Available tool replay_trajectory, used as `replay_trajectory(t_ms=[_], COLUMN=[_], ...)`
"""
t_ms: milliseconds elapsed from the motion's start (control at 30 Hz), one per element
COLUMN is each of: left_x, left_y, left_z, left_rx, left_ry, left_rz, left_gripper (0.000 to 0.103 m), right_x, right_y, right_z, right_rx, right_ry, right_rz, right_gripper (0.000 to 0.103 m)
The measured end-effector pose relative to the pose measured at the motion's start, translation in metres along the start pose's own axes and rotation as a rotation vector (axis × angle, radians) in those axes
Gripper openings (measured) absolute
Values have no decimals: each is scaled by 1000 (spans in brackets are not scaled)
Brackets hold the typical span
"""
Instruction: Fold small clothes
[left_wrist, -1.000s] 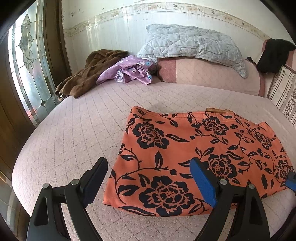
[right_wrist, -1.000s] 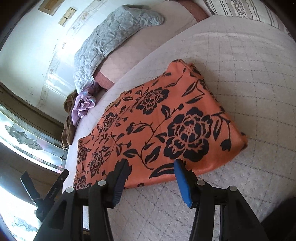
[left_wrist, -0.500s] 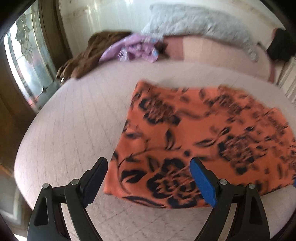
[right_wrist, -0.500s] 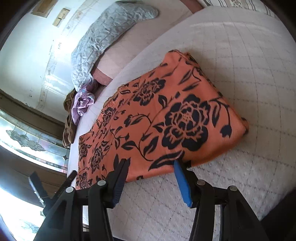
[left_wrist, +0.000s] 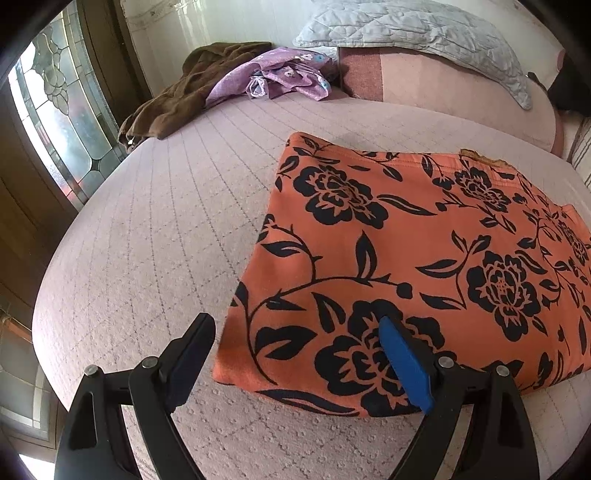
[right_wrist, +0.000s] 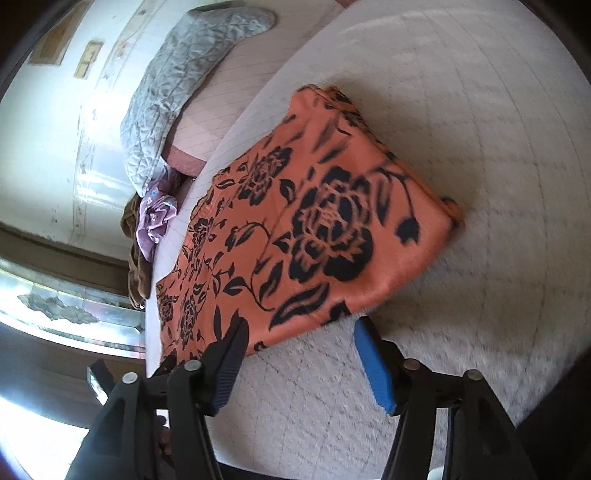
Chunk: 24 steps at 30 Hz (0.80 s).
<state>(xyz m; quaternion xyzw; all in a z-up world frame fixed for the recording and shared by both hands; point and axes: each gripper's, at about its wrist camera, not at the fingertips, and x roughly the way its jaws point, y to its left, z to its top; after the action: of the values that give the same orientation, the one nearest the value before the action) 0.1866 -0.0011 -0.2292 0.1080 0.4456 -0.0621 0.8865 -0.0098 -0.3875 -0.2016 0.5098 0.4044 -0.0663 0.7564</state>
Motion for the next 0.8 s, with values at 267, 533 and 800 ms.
replay_trajectory(t_ms=[267, 533, 800], left_x=[4, 5, 5], left_y=[11, 16, 33], left_z=[5, 8, 12], left_rx=[-42, -55, -106], left_ry=[4, 7, 4], left_rz=[16, 16, 24], left_gripper=[91, 91, 91], right_x=[1, 6, 8], right_y=[-7, -29, -16], right_z=[7, 33, 32], right_rx=[44, 210, 90], right_ry=[-34, -142, -167], right_rz=[23, 121, -4], right_gripper=[65, 65, 34])
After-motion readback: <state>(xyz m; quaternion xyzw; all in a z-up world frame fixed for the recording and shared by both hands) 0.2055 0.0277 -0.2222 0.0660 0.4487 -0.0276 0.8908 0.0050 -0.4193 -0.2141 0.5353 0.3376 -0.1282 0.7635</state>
